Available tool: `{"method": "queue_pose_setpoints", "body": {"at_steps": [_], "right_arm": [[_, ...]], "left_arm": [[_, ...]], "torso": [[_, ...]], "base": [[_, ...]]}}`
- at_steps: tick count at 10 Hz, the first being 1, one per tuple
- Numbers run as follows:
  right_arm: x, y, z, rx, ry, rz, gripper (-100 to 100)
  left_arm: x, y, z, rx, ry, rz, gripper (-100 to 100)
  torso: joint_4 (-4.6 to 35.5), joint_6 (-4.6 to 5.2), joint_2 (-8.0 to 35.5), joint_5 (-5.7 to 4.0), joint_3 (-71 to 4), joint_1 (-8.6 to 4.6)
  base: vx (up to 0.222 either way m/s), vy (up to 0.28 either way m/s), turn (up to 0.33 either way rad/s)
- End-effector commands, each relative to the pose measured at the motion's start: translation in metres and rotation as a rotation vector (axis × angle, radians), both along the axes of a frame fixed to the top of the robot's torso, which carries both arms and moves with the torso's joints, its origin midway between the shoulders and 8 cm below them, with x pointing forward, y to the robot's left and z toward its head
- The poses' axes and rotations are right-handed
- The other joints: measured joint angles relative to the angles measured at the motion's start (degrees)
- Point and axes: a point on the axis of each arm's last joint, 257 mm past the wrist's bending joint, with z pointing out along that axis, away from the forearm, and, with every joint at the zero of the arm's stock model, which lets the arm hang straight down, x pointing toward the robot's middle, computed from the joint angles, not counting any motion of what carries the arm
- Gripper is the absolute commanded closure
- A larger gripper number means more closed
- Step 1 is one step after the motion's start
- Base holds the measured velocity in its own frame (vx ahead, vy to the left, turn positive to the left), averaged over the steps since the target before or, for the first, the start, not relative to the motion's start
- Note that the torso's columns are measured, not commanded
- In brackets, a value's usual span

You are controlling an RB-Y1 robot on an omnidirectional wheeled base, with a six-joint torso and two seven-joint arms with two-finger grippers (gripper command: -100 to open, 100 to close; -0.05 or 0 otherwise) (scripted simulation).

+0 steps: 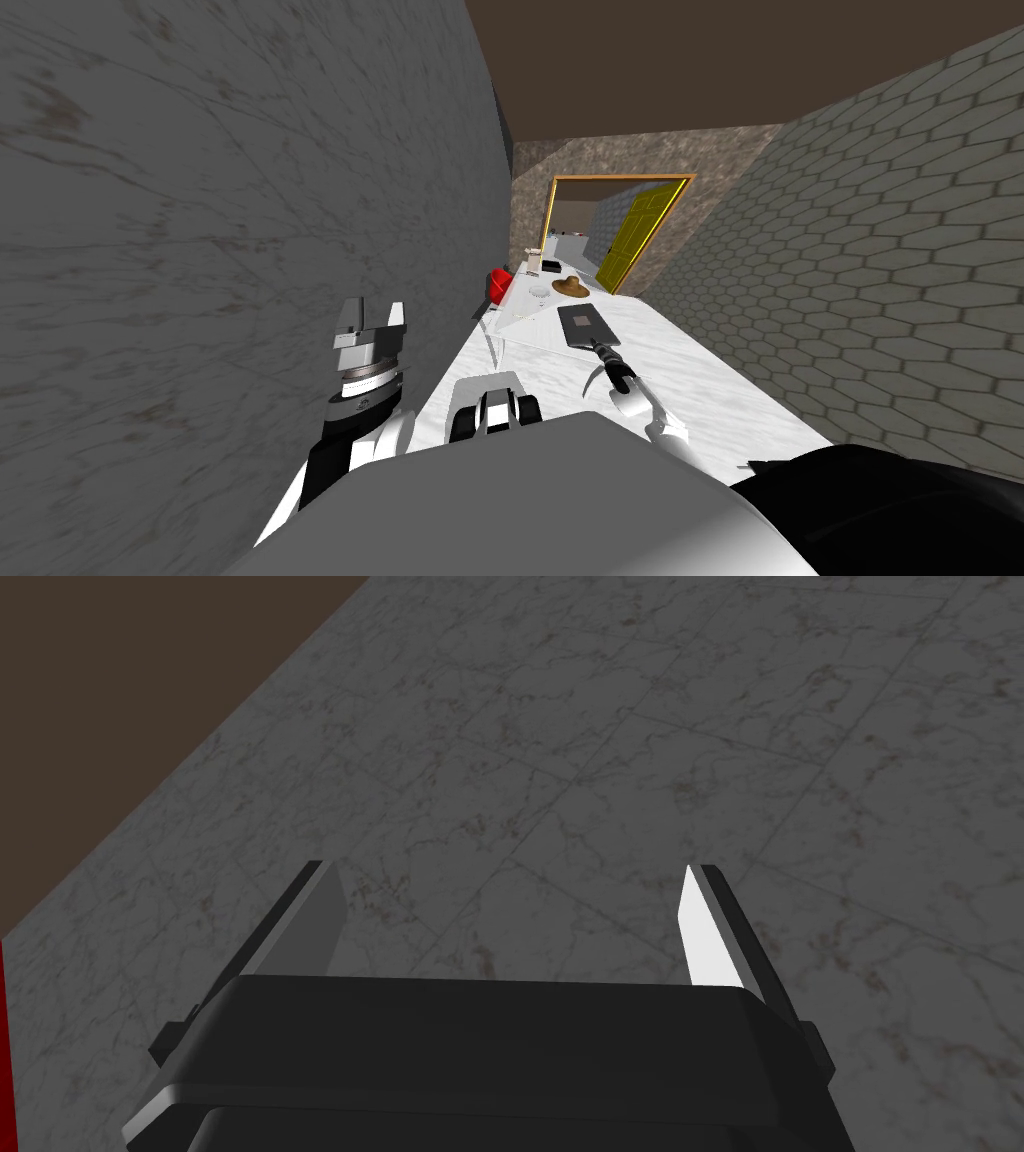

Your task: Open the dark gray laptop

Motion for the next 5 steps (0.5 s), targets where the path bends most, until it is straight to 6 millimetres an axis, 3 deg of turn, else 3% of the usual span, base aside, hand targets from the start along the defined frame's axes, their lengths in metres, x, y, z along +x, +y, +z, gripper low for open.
{"method": "queue_pose_setpoints", "body": {"at_steps": [1,5], "right_arm": [[-0.008,-0.008,0.005,-0.106,0.066,0.03,-100],[-0.022,-0.018,0.016,-0.275,0.165,0.081,-100]], "left_arm": [[0.0,0.0,0.0,0.0,0.0,0.0,0],[0.0,0.0,0.0,0.0,0.0,0.0,0]], "torso": [[0.01,0.0,0.02,0.0,0.01,0.0],[-0.01,0.0,-0.04,0.01,-0.03,0.02]], "base": [[0.018,-0.014,0.013],[0.021,-0.015,0.015]]}}
